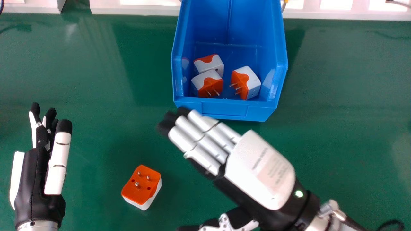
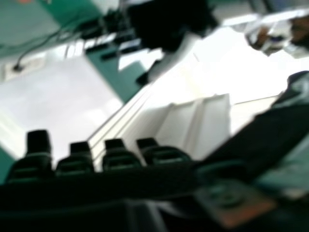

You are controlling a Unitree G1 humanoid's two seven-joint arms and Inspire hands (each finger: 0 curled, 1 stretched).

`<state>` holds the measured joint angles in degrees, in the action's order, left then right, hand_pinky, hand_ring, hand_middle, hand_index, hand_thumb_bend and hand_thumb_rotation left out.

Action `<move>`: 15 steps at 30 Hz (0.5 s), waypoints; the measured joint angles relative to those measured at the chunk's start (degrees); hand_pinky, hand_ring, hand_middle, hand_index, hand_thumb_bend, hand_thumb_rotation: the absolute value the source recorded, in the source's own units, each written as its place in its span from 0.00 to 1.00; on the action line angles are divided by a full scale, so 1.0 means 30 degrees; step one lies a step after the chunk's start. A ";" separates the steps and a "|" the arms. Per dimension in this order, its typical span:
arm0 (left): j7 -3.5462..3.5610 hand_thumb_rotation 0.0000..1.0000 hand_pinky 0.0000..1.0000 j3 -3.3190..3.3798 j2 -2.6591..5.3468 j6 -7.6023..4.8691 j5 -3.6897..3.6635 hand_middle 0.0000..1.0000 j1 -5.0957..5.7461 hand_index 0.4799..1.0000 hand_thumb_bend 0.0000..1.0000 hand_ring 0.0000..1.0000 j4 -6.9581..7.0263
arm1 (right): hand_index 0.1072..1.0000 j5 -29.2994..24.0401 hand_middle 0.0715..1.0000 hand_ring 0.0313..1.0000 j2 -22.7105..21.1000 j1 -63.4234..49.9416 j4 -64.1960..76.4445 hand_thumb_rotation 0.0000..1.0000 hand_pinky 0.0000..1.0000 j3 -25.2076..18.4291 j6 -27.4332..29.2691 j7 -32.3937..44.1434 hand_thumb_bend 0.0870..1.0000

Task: Pick all objects and put in blue box

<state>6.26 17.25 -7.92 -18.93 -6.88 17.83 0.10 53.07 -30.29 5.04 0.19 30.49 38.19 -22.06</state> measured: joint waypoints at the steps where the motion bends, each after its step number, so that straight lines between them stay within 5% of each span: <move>1: -0.0011 0.89 1.00 0.0001 0.0000 -0.0045 0.0005 1.00 0.0010 1.00 0.60 1.00 -0.0001 | 1.00 0.0058 1.00 1.00 0.0092 0.0456 -0.0110 0.96 0.91 0.0076 0.0139 0.0389 0.32; 10: -0.0067 0.90 1.00 -0.0016 0.0145 -0.0165 -0.0001 1.00 0.0069 1.00 0.57 1.00 0.0102 | 0.98 0.2185 1.00 1.00 0.1710 0.4902 -0.2572 0.93 0.84 0.1476 0.0886 0.2139 0.30; 15: -0.0271 0.92 1.00 -0.0009 0.0277 -0.0178 0.0032 1.00 0.0267 1.00 0.61 1.00 0.0202 | 0.95 0.3150 1.00 0.95 0.2881 0.7072 -0.5227 0.82 0.77 0.2525 0.0846 0.2311 0.33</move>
<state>5.44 17.23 -7.09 -19.47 -6.78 18.63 0.71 62.52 -21.65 26.26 -15.49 38.07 40.72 -15.13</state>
